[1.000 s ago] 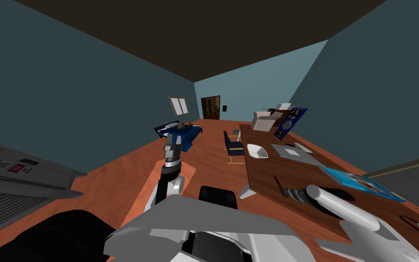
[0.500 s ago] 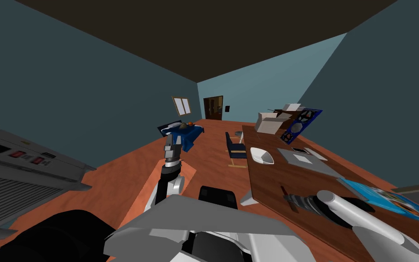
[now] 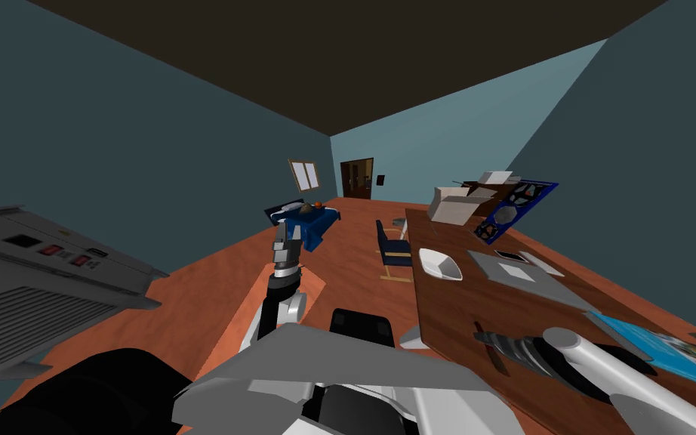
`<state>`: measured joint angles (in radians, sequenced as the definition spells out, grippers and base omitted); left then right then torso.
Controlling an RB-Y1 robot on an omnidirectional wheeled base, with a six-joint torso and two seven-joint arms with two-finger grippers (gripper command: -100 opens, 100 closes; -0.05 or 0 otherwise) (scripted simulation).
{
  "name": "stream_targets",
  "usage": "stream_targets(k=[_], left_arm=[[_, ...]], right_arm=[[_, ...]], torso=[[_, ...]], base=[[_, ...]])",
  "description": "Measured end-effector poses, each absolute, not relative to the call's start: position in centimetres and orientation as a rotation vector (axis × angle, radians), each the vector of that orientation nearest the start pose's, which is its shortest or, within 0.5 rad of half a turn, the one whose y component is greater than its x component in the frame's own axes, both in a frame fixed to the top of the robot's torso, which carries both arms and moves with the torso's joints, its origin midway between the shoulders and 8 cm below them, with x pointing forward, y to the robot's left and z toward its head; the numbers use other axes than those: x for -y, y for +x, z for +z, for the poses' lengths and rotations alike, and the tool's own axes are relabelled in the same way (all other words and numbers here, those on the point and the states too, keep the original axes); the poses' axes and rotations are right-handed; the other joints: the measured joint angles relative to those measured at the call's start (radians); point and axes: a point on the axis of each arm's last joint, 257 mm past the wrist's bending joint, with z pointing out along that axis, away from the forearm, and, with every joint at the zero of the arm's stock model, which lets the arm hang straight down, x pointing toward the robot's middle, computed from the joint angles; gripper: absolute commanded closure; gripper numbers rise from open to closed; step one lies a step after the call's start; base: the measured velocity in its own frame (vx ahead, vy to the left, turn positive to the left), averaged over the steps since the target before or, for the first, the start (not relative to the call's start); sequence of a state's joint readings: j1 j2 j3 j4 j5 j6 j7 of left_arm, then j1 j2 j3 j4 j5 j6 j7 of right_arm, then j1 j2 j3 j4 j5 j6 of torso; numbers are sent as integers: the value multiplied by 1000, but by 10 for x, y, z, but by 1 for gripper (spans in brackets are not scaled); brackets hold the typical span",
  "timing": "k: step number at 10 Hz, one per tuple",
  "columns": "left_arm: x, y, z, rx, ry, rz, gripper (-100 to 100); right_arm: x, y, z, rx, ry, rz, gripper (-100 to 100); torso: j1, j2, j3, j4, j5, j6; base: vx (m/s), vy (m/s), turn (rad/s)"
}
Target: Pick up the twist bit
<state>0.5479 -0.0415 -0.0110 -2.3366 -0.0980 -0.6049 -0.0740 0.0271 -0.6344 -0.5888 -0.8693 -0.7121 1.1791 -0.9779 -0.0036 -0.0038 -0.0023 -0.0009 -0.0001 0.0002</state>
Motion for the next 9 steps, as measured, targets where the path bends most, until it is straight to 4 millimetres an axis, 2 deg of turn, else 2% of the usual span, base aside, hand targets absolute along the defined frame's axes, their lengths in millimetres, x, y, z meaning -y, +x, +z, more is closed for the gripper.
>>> stream_targets(k=[2,3,4,8,9], left_arm=[[-266,313,53,-573,-504,-1188,0],[-266,313,53,-573,-504,-1188,0],[-266,313,53,-573,-504,-1188,0],[-266,313,53,-573,-504,-1188,0],[-266,313,53,-573,-504,-1188,0]], right_arm=[[581,198,-486,-553,-2999,-242,-100],[581,198,-486,-555,-2996,-240,0],[581,198,-486,-555,-2996,-240,-100],[567,201,-507,-589,-2990,-243,-100],[567,201,-507,-590,-2991,-245,100]], torso=[[0,0,0,0,0,0],[2,1,1,0,0,0],[3,3,1,1,0,0],[1,6,3,1,0,0],[2,5,3,1,0,1]], base=[[38,-42,37],[5,-5,0],[-8,-32,53],[-31,-42,56],[0,0,0]])
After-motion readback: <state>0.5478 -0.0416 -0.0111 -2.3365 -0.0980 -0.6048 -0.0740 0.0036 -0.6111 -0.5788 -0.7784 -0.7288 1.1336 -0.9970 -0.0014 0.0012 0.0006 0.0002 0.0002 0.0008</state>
